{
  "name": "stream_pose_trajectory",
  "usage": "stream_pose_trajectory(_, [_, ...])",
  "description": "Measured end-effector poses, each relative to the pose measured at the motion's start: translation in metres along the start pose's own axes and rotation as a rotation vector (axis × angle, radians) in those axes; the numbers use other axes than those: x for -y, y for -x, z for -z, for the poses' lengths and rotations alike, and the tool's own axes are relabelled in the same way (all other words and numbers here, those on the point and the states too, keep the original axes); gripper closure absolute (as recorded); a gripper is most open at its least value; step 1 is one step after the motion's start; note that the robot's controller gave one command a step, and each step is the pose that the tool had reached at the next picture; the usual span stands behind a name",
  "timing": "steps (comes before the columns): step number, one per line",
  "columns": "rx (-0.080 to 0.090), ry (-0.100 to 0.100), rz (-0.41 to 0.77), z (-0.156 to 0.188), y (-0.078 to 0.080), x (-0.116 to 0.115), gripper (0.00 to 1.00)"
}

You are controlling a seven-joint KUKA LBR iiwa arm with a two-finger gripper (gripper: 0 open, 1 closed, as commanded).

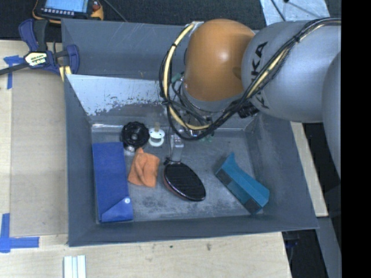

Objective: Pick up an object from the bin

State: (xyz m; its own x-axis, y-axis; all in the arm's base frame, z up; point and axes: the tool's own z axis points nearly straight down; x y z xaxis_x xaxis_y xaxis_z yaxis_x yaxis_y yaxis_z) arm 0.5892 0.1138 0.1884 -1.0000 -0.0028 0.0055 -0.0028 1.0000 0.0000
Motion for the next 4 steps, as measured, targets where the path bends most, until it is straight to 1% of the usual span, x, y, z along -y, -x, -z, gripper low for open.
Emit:
stream_pose_trajectory(1, [0.009,0.001,-0.003,0.005,0.002,0.001,0.0])
stream_pose_trajectory(2, [0.01,0.002,-0.11,-0.055,-0.03,0.031,0.0])
stream_pose_trajectory(3, [0.008,0.0,0.038,-0.06,-0.036,0.061,0.0])
stream_pose_trajectory(4, [0.008,0.0,-0.027,-0.064,-0.047,0.066,0.0])
